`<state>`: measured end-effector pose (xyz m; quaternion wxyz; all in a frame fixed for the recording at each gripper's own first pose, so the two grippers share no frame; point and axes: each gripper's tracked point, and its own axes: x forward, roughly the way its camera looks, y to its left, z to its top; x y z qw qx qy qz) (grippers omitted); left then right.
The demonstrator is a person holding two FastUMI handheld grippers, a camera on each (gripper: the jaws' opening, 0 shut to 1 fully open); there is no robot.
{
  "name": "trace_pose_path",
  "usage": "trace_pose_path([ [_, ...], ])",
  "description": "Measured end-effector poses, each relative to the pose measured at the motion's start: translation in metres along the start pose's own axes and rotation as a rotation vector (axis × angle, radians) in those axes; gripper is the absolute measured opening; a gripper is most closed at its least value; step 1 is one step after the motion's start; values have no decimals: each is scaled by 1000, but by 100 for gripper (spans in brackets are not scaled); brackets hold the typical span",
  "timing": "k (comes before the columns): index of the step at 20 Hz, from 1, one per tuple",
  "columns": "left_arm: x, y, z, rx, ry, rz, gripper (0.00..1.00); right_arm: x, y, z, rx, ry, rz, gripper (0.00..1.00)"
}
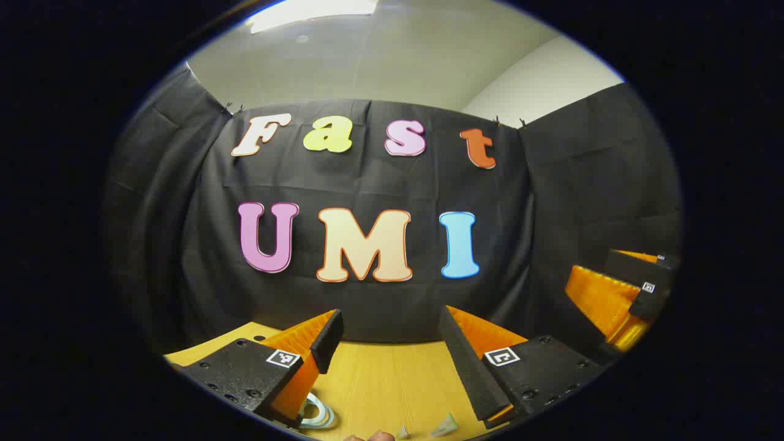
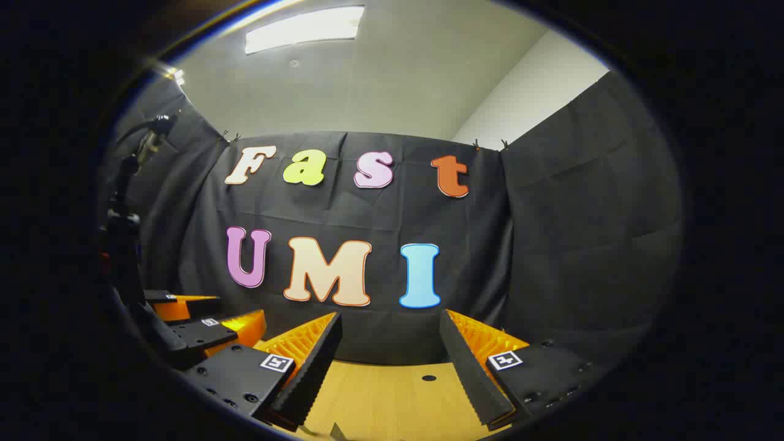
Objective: First open the suitcase, pack the skin care products into it, and then close the suitcase.
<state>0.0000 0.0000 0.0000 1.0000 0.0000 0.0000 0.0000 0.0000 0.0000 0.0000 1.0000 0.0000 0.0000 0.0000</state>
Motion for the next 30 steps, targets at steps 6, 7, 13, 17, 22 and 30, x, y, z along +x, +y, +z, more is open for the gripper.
trace_pose_path([
  [6,-10,20,-8,34,15,107,94,9,12,-30,93,43,104,99],
  [7,-12,26,-13,35,21,108,94,11,19,-33,104,51,119,99],
  [13,-8,74,-87,67,199,115,96,22,49,-36,106,47,103,99],
  [17,-9,98,-139,58,348,110,94,26,57,-52,82,97,75,99],
  [22,-16,109,-200,39,513,93,94,27,57,-68,68,159,34,99],
  [30,-23,114,-272,-2,725,89,95,20,68,-87,17,231,28,99],
])
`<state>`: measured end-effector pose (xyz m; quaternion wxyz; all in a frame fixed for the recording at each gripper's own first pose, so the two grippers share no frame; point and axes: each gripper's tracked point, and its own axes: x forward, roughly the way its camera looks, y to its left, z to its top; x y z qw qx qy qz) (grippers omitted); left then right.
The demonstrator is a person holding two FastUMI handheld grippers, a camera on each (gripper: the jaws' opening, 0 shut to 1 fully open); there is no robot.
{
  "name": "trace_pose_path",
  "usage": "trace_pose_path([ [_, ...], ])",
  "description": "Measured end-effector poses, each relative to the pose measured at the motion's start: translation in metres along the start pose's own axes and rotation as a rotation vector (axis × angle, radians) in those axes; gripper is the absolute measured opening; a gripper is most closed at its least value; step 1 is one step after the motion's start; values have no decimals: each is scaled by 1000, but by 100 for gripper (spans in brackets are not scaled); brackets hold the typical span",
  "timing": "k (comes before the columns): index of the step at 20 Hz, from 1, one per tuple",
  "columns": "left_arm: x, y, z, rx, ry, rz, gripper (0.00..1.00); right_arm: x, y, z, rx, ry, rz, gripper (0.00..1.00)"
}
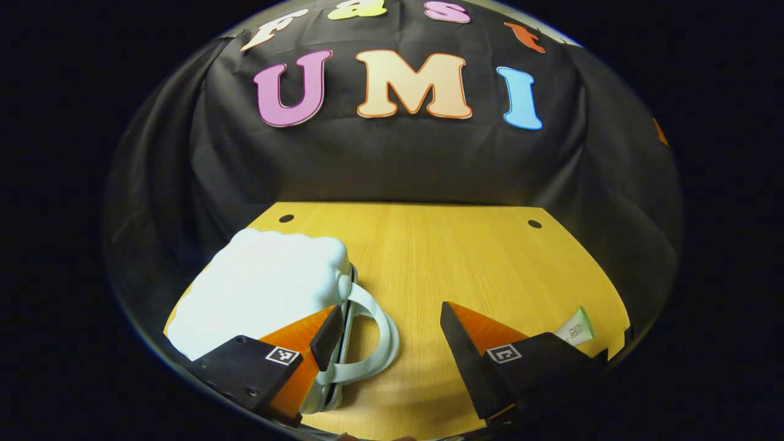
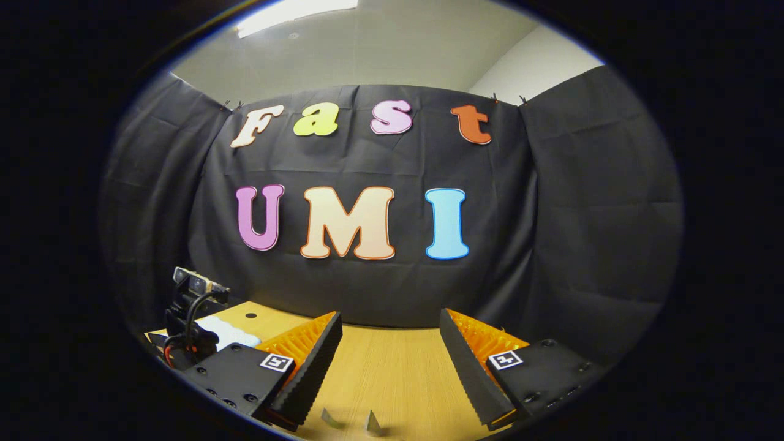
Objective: First open the suitcase, pack the skin care products into it, and then close the suitcase.
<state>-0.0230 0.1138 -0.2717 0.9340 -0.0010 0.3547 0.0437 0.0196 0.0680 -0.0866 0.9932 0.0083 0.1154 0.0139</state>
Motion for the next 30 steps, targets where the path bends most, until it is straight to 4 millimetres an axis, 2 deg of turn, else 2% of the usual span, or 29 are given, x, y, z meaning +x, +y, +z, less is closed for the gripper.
trace_pose_path([
  [4,19,0,-15,14,76,16,94,-2,3,-11,-7,38,-1,99],
  [12,50,2,-54,-5,244,14,90,1,0,-18,-36,63,-14,99],
  [14,54,0,-65,-13,286,3,80,2,0,-20,-38,68,-15,99],
  [16,57,-3,-70,-11,314,-4,75,1,0,-19,-41,65,-15,99],
  [17,59,-1,-74,-6,330,-1,68,1,0,-17,-44,61,-15,99],
  [20,61,4,-74,27,343,16,58,-1,-2,-16,-51,50,-18,99],
  [21,61,6,-73,37,344,24,48,-2,-3,-16,-52,48,-21,99],
  [22,61,10,-73,41,344,34,42,-2,-5,-16,-50,47,-23,99],
  [23,62,14,-74,41,350,45,29,-3,-7,-16,-47,46,-26,99],
  [25,59,11,-73,35,362,26,13,-5,-8,-16,-40,43,-27,99],
  [30,56,8,-71,78,391,-15,4,-10,-7,-14,-38,26,-12,99],
])
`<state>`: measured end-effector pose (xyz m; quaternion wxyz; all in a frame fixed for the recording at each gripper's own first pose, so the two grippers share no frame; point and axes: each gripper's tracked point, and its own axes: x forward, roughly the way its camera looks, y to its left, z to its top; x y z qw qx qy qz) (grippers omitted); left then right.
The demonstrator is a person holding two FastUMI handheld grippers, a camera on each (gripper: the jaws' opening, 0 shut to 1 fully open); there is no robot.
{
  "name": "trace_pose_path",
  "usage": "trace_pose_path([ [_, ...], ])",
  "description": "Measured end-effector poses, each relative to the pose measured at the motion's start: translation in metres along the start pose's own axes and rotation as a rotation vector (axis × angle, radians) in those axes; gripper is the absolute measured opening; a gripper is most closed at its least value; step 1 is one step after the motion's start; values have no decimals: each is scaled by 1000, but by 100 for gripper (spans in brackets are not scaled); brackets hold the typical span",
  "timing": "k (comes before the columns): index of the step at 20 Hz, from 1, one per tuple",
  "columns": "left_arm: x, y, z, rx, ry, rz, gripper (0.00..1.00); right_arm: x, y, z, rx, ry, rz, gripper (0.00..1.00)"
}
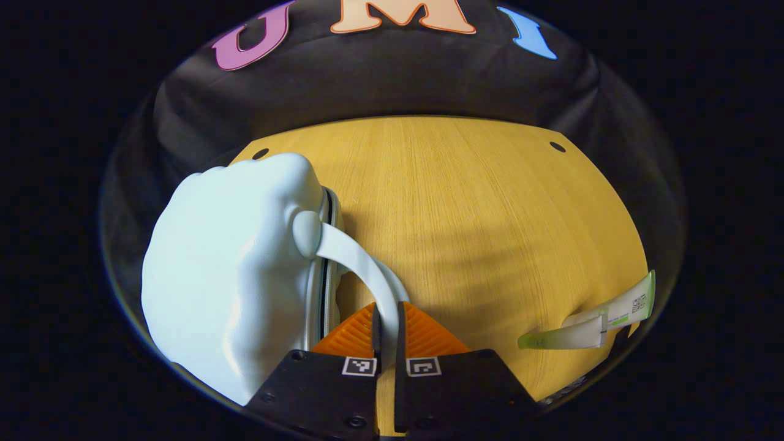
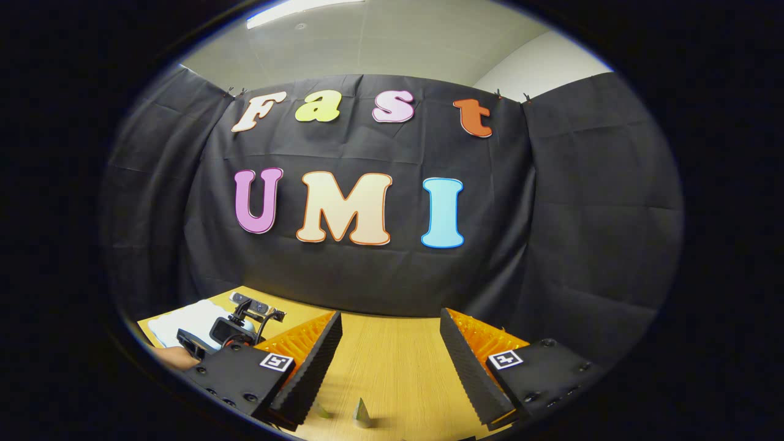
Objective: First open the suitcase, pack the skin care products into it, and then close the suitcase.
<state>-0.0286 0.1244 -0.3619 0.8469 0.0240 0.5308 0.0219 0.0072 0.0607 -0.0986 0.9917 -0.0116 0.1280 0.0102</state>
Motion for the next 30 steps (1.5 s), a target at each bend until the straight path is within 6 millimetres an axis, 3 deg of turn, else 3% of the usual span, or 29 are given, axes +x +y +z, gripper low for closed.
trace_pose_path([
  [7,-21,4,22,28,-44,6,0,2,2,4,31,-29,28,99],
  [12,-47,8,38,41,-59,10,0,5,10,4,53,-38,51,99],
  [17,-84,26,66,15,-118,16,0,11,21,3,68,-42,78,99],
  [25,-137,82,106,-21,-222,5,0,15,48,0,77,-31,133,99],
  [30,-159,129,124,-8,-272,55,0,18,68,-8,89,-10,159,99],
])
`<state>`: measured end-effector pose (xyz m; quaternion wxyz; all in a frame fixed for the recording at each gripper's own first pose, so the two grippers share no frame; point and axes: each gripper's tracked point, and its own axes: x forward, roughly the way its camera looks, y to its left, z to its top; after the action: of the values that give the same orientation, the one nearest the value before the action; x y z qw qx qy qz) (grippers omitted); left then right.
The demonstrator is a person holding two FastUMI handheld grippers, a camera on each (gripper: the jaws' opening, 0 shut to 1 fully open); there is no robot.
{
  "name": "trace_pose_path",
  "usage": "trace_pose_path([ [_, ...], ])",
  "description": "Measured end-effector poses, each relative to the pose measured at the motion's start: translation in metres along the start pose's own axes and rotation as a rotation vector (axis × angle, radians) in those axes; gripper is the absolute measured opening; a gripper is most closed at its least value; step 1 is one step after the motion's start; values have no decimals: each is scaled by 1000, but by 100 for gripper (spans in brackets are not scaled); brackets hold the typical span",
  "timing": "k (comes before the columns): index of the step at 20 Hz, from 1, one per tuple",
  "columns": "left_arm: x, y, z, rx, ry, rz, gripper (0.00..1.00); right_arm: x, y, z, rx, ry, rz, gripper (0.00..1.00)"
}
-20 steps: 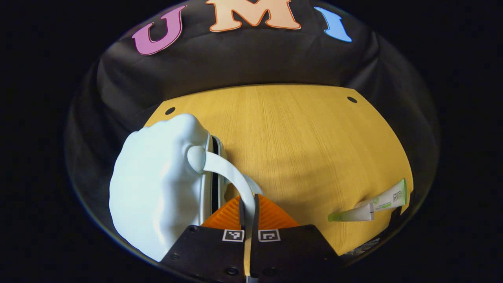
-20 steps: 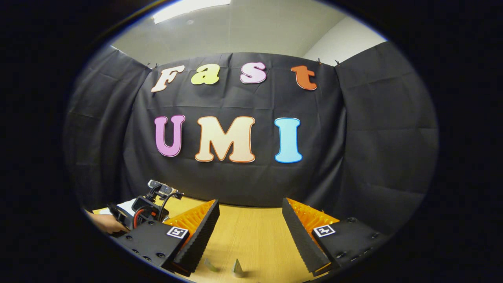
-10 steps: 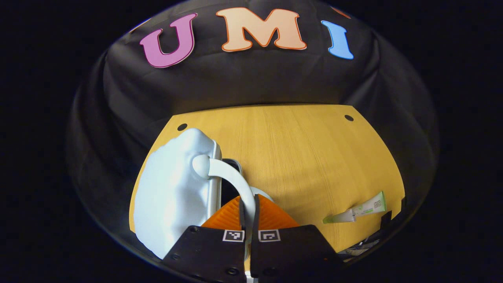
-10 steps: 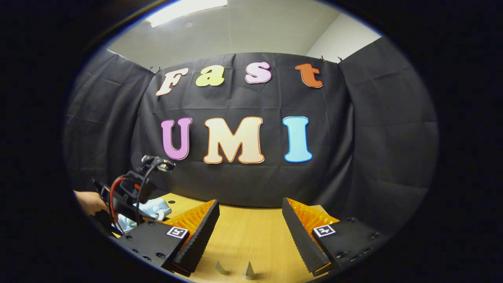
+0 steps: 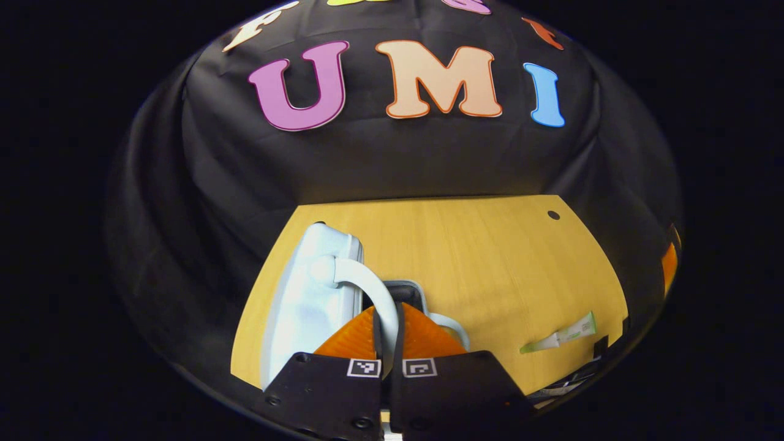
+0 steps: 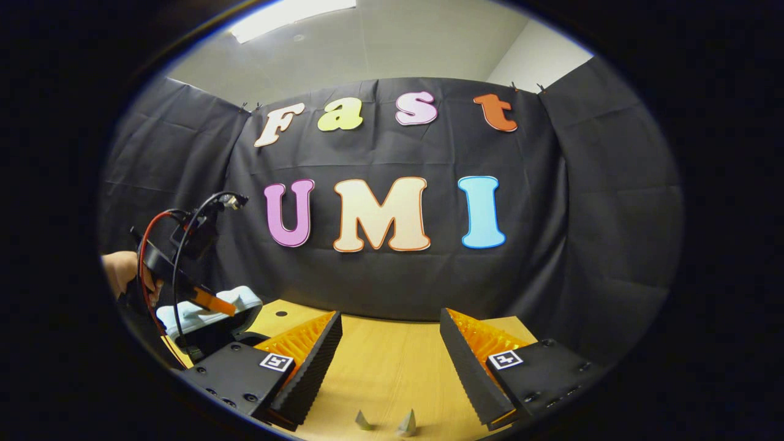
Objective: First open the suitcase, pack the skin care products into it, and then close the suitcase.
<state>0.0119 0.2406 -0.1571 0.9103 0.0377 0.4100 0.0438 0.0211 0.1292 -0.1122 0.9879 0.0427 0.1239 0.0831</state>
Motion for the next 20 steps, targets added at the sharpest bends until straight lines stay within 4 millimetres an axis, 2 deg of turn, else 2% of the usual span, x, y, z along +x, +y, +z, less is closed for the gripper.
trace_pose_path([
  [3,-8,24,7,-6,-14,11,0,4,12,-4,5,9,9,99],
  [7,-12,67,15,9,-36,62,0,12,35,-11,7,23,17,99],
  [14,-15,168,18,-1,-90,169,0,32,89,-17,15,17,22,99],
  [20,-11,249,7,-20,-106,254,0,44,131,-18,2,20,24,99],
])
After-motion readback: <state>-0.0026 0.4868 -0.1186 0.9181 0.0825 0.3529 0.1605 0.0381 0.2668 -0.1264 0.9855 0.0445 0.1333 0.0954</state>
